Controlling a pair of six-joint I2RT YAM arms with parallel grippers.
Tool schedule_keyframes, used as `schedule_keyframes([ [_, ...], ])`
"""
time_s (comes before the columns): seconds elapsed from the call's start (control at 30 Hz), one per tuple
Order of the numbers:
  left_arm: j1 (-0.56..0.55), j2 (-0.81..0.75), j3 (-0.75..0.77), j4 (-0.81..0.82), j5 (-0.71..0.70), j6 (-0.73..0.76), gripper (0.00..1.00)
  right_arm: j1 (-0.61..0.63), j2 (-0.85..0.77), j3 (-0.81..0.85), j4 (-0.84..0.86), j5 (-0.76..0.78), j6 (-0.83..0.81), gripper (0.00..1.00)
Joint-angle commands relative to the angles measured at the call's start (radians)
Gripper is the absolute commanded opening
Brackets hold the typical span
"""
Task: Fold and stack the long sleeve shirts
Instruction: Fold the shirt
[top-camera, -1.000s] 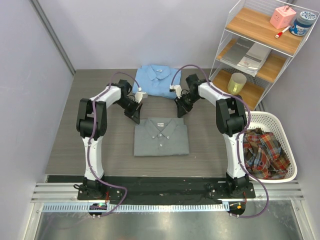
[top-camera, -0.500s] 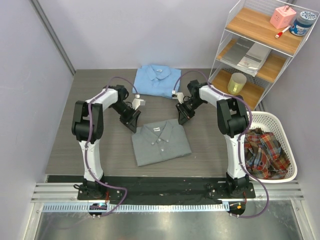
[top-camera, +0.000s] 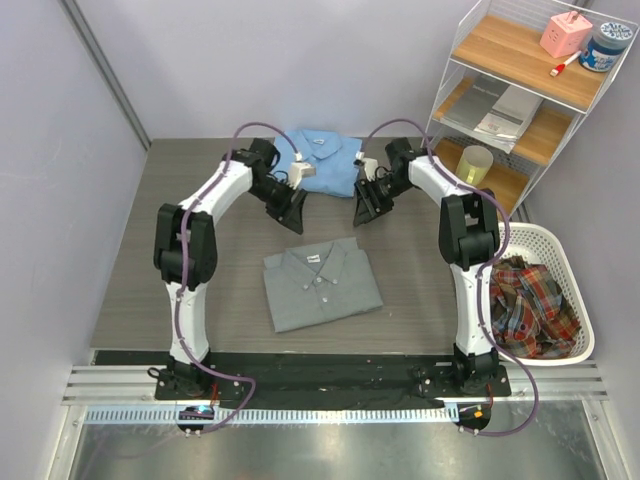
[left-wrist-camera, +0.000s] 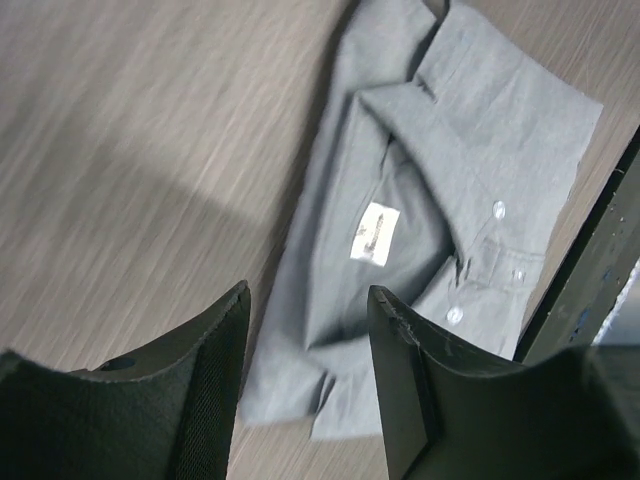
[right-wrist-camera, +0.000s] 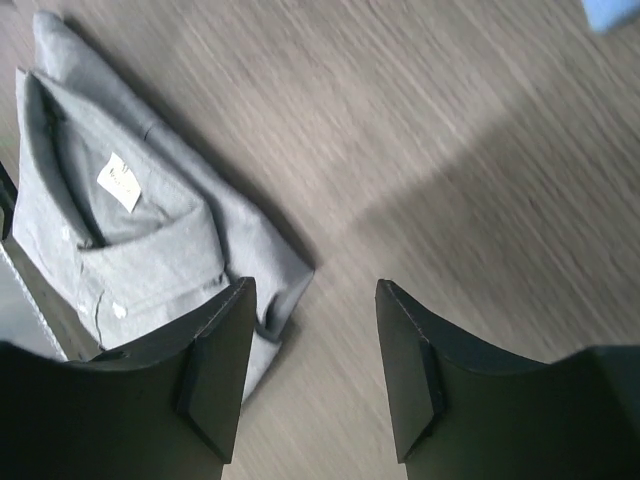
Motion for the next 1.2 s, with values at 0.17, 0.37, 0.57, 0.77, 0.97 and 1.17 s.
schedule_keyframes([
  [0.17, -0.095, 0.054, -0.047, 0.082, -0.046, -0.022, 0.51, 0.054, 0.07, 0.02, 0.068, -0.051, 0.043, 0.56],
  [0.37, -0.129, 0.065, -0.067, 0.086, -0.087, 0.024, 0.39, 0.059, 0.06, -0.053, 0.065, -0.03, -0.024, 0.43],
  [0.57, -0.129, 0.054, -0.055, 0.074, -0.092, 0.043, 0.07, 0.059, 0.024, -0.14, 0.054, -0.041, -0.053, 0.19],
  [0.77, -0.114, 0.009, -0.101, 0.12, -0.123, 0.053, 0.0, 0.054, 0.001, -0.178, 0.052, -0.018, -0.053, 0.01],
  [0.97, -0.097, 0.034, -0.09, 0.17, -0.136, 0.029, 0.07, 0.051, -0.014, -0.174, 0.052, -0.024, -0.03, 0.01],
  [1.17, -0.033, -0.062, -0.161, 0.223, -0.124, -0.055, 0.44, 0.033, -0.037, -0.119, 0.052, 0.004, 0.055, 0.26],
])
